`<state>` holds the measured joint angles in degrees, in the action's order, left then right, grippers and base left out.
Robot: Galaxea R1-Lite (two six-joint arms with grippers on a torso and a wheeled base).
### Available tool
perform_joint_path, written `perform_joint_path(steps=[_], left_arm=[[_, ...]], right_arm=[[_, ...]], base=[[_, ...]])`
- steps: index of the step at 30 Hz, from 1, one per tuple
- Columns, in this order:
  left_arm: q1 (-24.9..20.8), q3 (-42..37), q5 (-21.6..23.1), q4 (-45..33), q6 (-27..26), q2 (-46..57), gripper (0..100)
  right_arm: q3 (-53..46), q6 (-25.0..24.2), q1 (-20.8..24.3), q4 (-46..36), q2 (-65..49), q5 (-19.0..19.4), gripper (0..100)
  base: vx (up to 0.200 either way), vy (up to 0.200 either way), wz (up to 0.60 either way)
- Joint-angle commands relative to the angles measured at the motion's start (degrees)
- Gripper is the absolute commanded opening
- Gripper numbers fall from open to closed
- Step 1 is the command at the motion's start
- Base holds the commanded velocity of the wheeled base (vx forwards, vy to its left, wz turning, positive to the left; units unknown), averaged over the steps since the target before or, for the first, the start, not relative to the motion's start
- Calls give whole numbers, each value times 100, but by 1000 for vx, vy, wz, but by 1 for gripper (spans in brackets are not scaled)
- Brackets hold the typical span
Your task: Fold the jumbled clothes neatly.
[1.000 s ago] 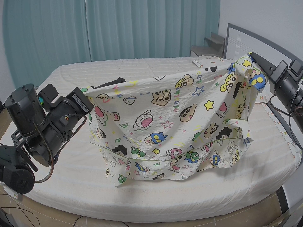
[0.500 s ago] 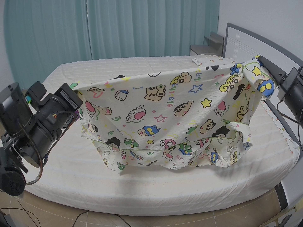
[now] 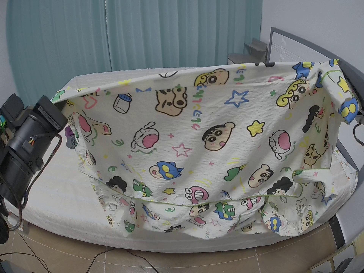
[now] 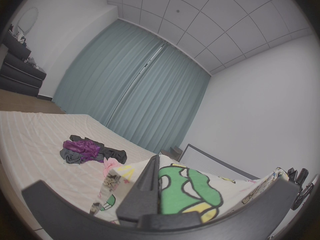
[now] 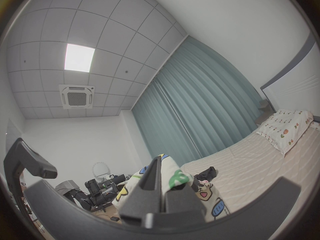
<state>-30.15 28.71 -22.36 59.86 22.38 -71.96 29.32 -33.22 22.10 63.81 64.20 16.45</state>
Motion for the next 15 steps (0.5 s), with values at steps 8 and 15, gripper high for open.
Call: perform_joint_path(steps=[8,15], left_arm=[[0,-181,-14,-176,-296,552,0],[0,-691,3,-739,-305,499,0]], right_arm=[[-137,0,-48,-105,-171,131,0],[-251,8,-233,-211,137,131,0]], base=[[0,0,0],[0,0,0]])
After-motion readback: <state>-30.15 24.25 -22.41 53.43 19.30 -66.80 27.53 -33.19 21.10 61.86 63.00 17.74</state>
